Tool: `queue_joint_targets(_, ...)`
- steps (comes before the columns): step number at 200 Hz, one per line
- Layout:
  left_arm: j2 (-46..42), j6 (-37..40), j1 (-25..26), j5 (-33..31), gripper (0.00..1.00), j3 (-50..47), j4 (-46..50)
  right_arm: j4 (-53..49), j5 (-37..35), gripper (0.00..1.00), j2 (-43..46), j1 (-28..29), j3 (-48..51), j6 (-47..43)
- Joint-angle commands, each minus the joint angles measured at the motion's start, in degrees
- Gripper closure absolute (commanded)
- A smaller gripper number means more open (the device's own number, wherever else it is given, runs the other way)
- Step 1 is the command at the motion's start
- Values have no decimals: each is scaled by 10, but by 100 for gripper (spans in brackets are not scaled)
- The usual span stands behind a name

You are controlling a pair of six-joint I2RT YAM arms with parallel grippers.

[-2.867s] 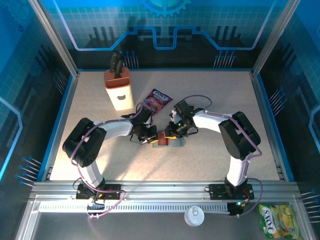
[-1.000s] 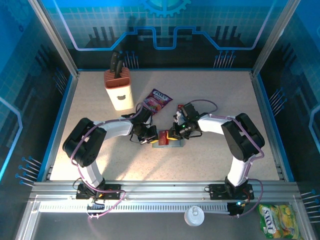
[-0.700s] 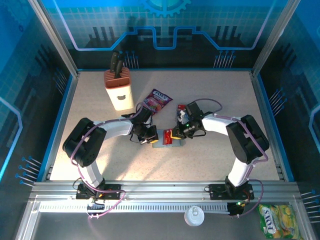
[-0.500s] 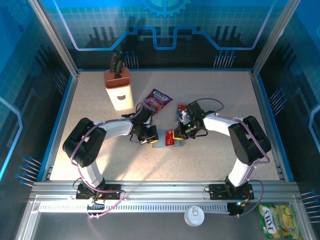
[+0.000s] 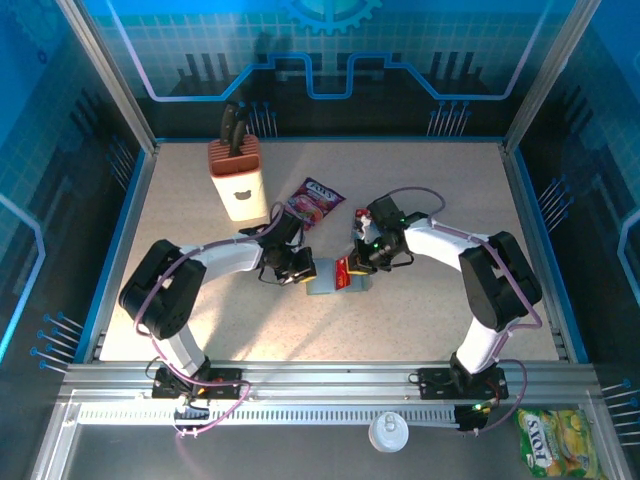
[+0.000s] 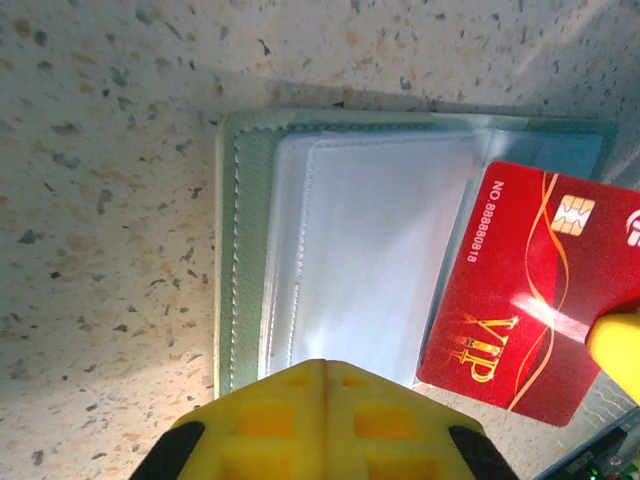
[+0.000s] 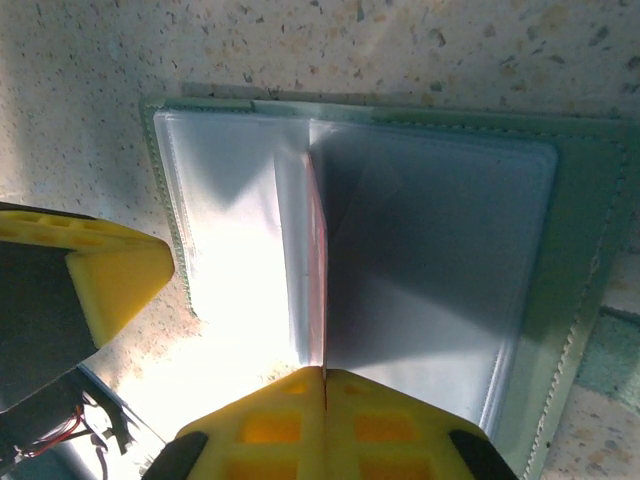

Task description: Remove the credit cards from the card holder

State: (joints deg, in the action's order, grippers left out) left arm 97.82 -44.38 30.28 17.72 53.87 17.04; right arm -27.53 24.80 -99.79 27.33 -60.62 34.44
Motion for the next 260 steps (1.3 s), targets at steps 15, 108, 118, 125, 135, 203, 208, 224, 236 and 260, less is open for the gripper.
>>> queue_joint_targets(15, -9, 24, -2, -15, 100, 7, 26, -55, -49, 95, -5, 24, -41, -10)
queue_joint_targets(108, 6, 33, -6, -14, 100, -11, 12, -157, -133, 94, -56, 71, -131, -31)
queue_joint_targets(118, 5, 33, -5, -13, 100, -12, 10, -155, -134, 92, -58, 73, -132, -27)
queue_joint_targets(125, 5, 33, -6, -13, 100, -14, 10, -153, -133, 91, -58, 74, -133, -23)
queue_joint_targets(135, 5, 33, -6, -13, 100, -15, 8, -150, -132, 90, -59, 76, -133, -19)
queue_joint_targets(203, 3, 33, -9, -10, 100, -23, 4, -104, -102, 87, -55, 76, -118, 9)
queue_joint_targets(208, 2, 33, -9, -10, 100, -24, 4, -103, -101, 87, -57, 76, -118, 10)
queue_joint_targets(224, 0, 34, -10, -10, 100, -26, 2, -100, -98, 88, -59, 77, -117, 11)
queue_joint_targets(236, -1, 33, -10, -10, 100, -27, 3, -99, -98, 88, -60, 76, -116, 12)
queue_joint_targets(260, -3, 34, -12, -11, 100, -29, 1, -100, -102, 91, -56, 76, -117, 11)
